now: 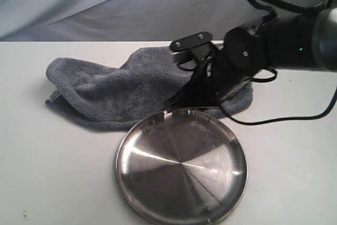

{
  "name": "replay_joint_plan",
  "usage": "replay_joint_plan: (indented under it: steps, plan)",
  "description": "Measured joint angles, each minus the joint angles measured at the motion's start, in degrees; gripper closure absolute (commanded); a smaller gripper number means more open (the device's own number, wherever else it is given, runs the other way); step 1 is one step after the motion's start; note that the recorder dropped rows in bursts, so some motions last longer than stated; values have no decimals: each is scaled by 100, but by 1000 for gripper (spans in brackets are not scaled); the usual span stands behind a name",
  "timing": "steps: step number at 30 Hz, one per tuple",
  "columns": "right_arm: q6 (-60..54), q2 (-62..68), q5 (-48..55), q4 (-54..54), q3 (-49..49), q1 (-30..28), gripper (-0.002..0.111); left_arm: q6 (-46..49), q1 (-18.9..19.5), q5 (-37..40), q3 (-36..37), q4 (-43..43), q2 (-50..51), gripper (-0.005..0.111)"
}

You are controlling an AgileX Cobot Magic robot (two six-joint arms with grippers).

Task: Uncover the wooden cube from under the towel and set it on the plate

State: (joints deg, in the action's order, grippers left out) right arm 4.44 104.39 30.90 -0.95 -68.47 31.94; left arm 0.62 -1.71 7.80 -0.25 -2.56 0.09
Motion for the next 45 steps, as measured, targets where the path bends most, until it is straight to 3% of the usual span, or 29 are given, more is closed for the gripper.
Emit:
replay_joint_plan:
  steps: [7,17,30,39,45]
  plan:
    - [47,41,-88,-100,-141,-1115,108,0,0,0,0,0,0,105]
    - [69,935,640,95,-2239,-1240,108,0,0,0,0,0,0,105]
    - [152,2296,1463,135,-4550,-188,108,0,0,0,0,0,0,105]
    - [176,2607,1522,242,-4920,813,108,0,0,0,0,0,0,105]
    - [-10,2707,2179,311,-4920,1334,108,0,0,0,0,0,0,105]
